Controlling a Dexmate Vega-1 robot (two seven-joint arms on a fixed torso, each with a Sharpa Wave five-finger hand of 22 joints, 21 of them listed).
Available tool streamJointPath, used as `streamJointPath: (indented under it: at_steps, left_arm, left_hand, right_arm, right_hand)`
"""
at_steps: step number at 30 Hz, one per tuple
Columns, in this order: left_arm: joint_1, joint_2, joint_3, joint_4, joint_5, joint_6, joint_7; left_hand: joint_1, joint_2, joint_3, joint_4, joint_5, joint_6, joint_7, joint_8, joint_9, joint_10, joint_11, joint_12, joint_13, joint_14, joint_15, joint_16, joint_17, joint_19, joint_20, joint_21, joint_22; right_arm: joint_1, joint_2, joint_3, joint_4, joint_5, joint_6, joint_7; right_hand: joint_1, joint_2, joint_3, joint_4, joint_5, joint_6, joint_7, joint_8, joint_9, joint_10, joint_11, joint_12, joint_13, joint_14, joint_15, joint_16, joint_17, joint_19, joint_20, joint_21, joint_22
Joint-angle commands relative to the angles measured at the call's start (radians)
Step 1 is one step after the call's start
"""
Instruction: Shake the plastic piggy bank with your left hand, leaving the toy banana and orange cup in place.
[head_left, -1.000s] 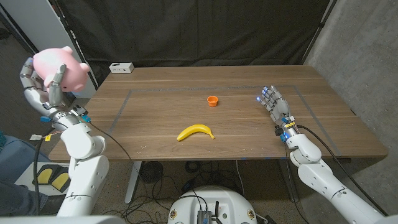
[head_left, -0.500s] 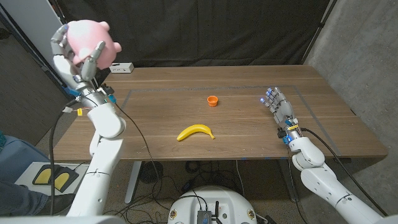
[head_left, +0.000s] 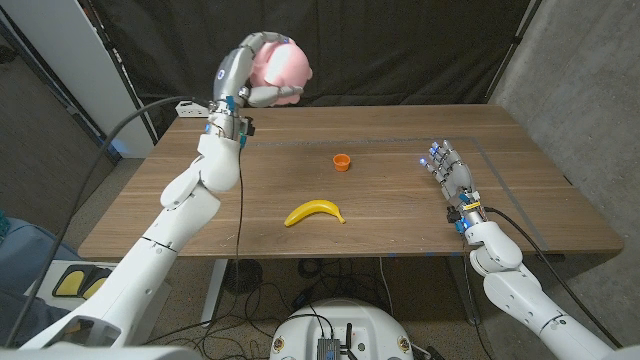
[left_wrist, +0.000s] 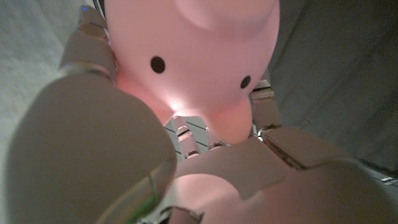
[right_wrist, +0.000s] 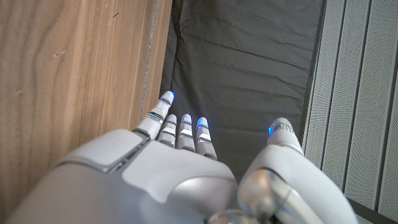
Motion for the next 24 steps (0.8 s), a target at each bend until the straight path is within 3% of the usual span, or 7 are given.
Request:
streamJointPath:
  at_steps: [1,8,24]
  left_arm:
    - [-0.074,0.159,0.146,-0.061,0.291,0.311,-0.254]
    - [-0.077,0.212,0.147,-0.069,0.190,0.304,-0.226]
    - [-0.102,0.286,0.129,-0.038,-0.150,0.238,-0.327]
  left_hand:
    - [0.394,0.393,0.116,0.036,0.000,0.332,0.325,0.004,0.169,0.426,-0.052,0.076,0.392,0.356,-0.398,0.004,0.006,0.137,-0.165,0.008,0.002]
    - [0.393,0.393,0.115,0.037,-0.001,0.335,0.324,0.004,0.168,0.427,-0.050,0.071,0.393,0.358,-0.398,0.003,0.007,0.137,-0.166,0.011,0.001]
    - [0.394,0.390,0.116,0.035,0.000,0.334,0.323,0.005,0.173,0.435,-0.046,0.067,0.399,0.367,-0.399,0.004,0.009,0.143,-0.165,0.020,0.001]
  right_arm:
    - [0.009,0.004,-0.002,0.007,-0.001,-0.007,-0.001]
    - [0.020,0.014,-0.010,0.016,-0.001,-0.007,0.001]
    - [0.035,0.017,-0.020,0.014,-0.019,-0.017,-0.015]
  right_hand:
    - [0.012,0.000,-0.006,0.001,0.004,0.002,0.007,-0.002,0.002,0.001,0.004,0.000,0.002,0.000,0.001,-0.003,-0.001,0.003,-0.001,-0.003,0.002]
    - [0.013,0.001,-0.006,0.001,0.004,0.002,0.007,-0.002,0.002,0.001,0.005,0.000,0.002,0.000,0.001,-0.003,-0.001,0.003,-0.001,-0.003,0.002]
    - [0.013,0.000,-0.007,0.001,0.004,0.002,0.007,-0.002,0.002,0.000,0.005,0.000,0.002,0.000,0.001,-0.003,-0.001,0.003,-0.001,-0.003,0.002]
